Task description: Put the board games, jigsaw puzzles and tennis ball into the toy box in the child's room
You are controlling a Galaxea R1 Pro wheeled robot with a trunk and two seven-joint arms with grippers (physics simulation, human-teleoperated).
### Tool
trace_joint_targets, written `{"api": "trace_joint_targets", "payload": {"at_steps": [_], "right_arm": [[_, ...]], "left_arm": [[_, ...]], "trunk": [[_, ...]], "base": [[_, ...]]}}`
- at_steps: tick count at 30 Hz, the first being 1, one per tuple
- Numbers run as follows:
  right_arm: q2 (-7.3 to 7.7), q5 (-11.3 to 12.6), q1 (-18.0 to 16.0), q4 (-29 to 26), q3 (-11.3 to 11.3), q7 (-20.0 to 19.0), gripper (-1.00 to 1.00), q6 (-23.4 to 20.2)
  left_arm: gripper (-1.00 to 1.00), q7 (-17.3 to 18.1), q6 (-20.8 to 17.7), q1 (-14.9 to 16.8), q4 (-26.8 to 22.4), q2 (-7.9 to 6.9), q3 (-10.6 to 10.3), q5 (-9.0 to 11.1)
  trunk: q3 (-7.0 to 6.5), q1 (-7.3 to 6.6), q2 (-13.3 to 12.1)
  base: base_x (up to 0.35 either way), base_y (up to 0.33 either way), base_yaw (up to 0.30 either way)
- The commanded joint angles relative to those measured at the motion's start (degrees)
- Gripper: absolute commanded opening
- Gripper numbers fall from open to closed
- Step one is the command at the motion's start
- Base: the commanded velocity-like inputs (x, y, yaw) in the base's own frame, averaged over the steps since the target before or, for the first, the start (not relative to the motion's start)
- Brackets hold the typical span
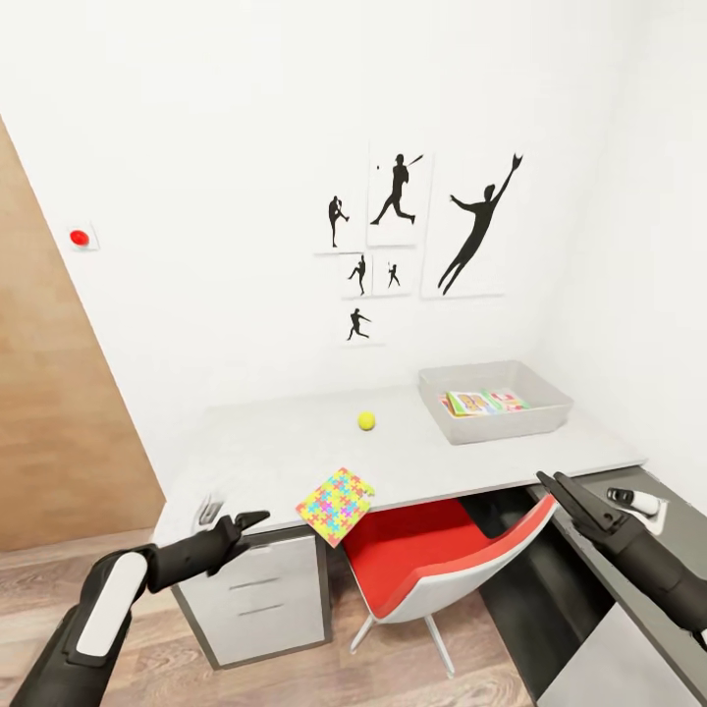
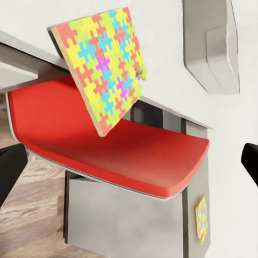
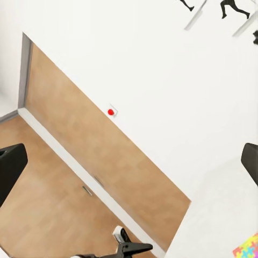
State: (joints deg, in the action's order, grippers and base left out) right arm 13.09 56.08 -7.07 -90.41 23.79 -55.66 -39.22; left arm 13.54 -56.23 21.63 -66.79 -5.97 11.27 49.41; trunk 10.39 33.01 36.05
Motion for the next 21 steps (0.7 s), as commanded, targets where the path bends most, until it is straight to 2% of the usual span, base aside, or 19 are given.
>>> {"api": "trace_joint_targets", "payload": {"at_steps": [1,3,7,11,12,13,14,17,21], "right_arm": [[0.15,0.4,0.0,0.0,0.5,0.0,1.0,-0.6],[0.25,0.5,0.0,0.0,1.4,0.0,1.0,-1.5],[-0.09,0.5,0.0,0.0,3.5,0.0,1.0,-5.2],[-0.16,0.5,0.0,0.0,3.9,0.0,1.0,-5.9],[-0.16,0.5,0.0,0.0,3.9,0.0,1.0,-5.9],[-0.17,0.5,0.0,0.0,3.9,0.0,1.0,-5.9],[-0.17,0.5,0.0,0.0,4.0,0.0,1.0,-5.9],[-0.17,0.5,0.0,0.0,4.0,0.0,1.0,-5.9],[-0.17,0.5,0.0,0.0,4.0,0.0,1.0,-5.9]], "left_arm": [[1.0,0.5,0.6,0.1,0.2,0.25,0.1,-0.5],[1.0,0.5,1.9,0.1,0.3,0.97,0.0,-0.5],[1.0,-2.5,3.9,0.1,1.5,3.84,-0.1,-0.5],[1.0,-6.6,5.7,0.1,2.0,8.44,-0.2,-0.6],[1.0,-7.0,6.1,0.1,2.0,8.89,-0.2,-0.6],[1.0,-7.7,7.1,0.1,2.1,10.35,-0.7,-0.6],[1.0,-8.1,7.5,0.1,2.1,11.11,-1.3,-0.6],[1.0,-8.7,8.1,0.1,2.1,12.23,-2.6,-0.6],[1.0,-8.8,8.3,0.1,2.2,12.51,-3.5,-0.6]], "trunk": [[0.28,0.24,0.5],[0.64,0.68,1.3],[1.36,1.56,2.9],[2.08,2.44,4.5],[2.25,2.66,4.9],[2.43,2.88,5.3],[2.61,3.1,5.7],[3.15,3.76,6.9],[3.69,4.42,8.1]], "base": [[0.0,0.0,0.0],[0.0,0.0,0.0],[0.0,0.0,0.0],[0.0,0.0,0.0],[0.0,0.0,0.0],[0.0,0.0,0.0],[0.0,0.0,0.0],[0.0,0.0,0.0],[0.0,0.0,0.0]]}}
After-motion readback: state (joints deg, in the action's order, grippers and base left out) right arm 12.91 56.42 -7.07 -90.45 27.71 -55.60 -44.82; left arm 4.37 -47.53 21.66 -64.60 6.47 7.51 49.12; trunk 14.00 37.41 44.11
